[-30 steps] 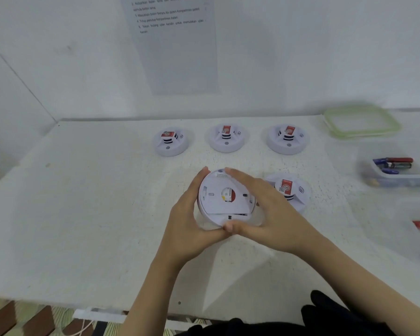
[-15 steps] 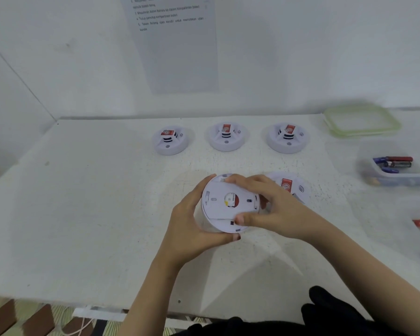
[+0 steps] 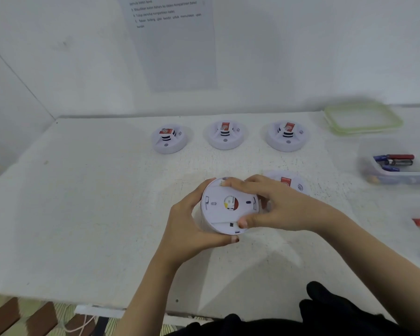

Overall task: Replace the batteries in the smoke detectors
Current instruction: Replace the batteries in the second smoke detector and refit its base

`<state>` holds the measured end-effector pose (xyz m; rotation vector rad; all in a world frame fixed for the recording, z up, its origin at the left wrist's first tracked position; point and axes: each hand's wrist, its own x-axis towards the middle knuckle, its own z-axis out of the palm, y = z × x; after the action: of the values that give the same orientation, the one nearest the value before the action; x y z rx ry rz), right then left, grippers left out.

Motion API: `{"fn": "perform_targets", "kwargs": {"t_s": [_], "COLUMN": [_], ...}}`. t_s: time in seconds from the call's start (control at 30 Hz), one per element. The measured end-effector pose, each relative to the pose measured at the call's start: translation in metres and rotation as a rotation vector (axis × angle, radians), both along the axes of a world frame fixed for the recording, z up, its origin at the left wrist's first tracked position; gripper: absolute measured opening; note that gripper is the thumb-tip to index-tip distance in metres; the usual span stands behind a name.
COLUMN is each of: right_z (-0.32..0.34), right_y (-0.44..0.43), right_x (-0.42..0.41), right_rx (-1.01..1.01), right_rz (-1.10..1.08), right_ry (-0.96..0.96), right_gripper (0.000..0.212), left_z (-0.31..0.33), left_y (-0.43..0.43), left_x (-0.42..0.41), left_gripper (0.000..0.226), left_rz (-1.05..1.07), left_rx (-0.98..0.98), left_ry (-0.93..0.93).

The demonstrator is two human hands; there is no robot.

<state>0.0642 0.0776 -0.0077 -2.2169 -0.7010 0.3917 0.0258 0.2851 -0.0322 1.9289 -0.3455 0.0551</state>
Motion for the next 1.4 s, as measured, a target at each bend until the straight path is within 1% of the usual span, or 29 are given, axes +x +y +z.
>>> {"fn": "perform_targets", "kwargs": {"t_s": [0.1, 0.17, 0.27, 0.33, 0.4, 0.47, 0.53, 0.57, 0.63, 0.73, 0.9, 0.97, 1.0, 1.07, 1.17, 1.23, 1.3, 1.4], "right_z": [0.004, 0.007, 0.010, 0.010, 0.009, 0.009, 0.008, 0.007, 0.003, -0.012, -0.031, -0.031, -0.031, -0.027, -0.021, -0.014, -0.005, 0.004], "right_y": [0.001, 0.001, 0.003, 0.005, 0.006, 0.004, 0.001, 0.000, -0.002, -0.003, -0.004, -0.007, -0.008, -0.008, -0.009, -0.010, -0.016, -0.034], "right_x": [-0.003, -0.004, -0.005, -0.006, -0.008, -0.011, -0.014, -0.017, -0.023, -0.034, -0.047, -0.048, -0.048, -0.048, -0.047, -0.047, -0.049, -0.057], "right_rx": [-0.027, -0.042, -0.127, -0.189, -0.189, -0.095, 0.014, 0.027, -0.036, -0.189, -0.383, -0.392, -0.335, -0.130, 0.295, 0.549, 0.643, 0.672], "right_rz": [-0.021, -0.042, -0.026, -0.006, 0.004, -0.024, -0.073, -0.087, -0.071, -0.009, 0.023, 0.012, -0.011, -0.123, -0.384, -0.479, -0.510, -0.510], "right_ry": [-0.083, -0.175, -0.345, -0.402, -0.441, -0.438, -0.430, -0.423, -0.404, -0.376, -0.353, -0.284, -0.239, -0.159, -0.055, 0.059, 0.044, -0.015], "right_gripper": [0.073, 0.070, 0.063, 0.061, 0.062, 0.061, 0.059, 0.059, 0.060, 0.060, 0.058, 0.058, 0.058, 0.055, 0.040, 0.033, 0.033, 0.033], "left_z": [0.000, -0.001, -0.004, -0.009, -0.013, -0.016, -0.015, -0.014, -0.012, -0.012, -0.016, -0.015, -0.014, -0.011, -0.002, 0.003, 0.006, 0.007], "left_y": [0.000, 0.000, -0.002, -0.002, -0.001, 0.003, 0.007, 0.009, 0.013, 0.021, 0.026, 0.021, 0.018, 0.008, -0.013, -0.028, -0.043, -0.063], "left_x": [0.001, 0.001, 0.000, 0.000, 0.000, 0.000, 0.000, 0.000, 0.002, 0.004, 0.007, 0.006, 0.005, 0.004, 0.002, 0.001, 0.002, 0.006], "left_gripper": [0.086, 0.086, 0.085, 0.086, 0.087, 0.089, 0.084, 0.081, 0.079, 0.077, 0.085, 0.086, 0.086, 0.089, 0.087, 0.085, 0.086, 0.094], "left_rz": [0.002, 0.000, -0.008, -0.010, -0.007, 0.012, 0.029, 0.039, 0.067, 0.139, 0.204, 0.192, 0.184, 0.165, 0.132, 0.099, 0.067, 0.009], "left_rx": [0.006, 0.015, 0.019, 0.013, 0.012, 0.000, -0.027, -0.041, -0.055, -0.055, -0.045, -0.044, -0.049, -0.074, -0.123, -0.134, -0.129, -0.085], "left_ry": [0.005, 0.000, 0.006, 0.019, 0.023, 0.015, -0.006, -0.018, -0.046, -0.087, -0.112, -0.117, -0.117, -0.114, -0.110, -0.107, -0.093, -0.084]}}
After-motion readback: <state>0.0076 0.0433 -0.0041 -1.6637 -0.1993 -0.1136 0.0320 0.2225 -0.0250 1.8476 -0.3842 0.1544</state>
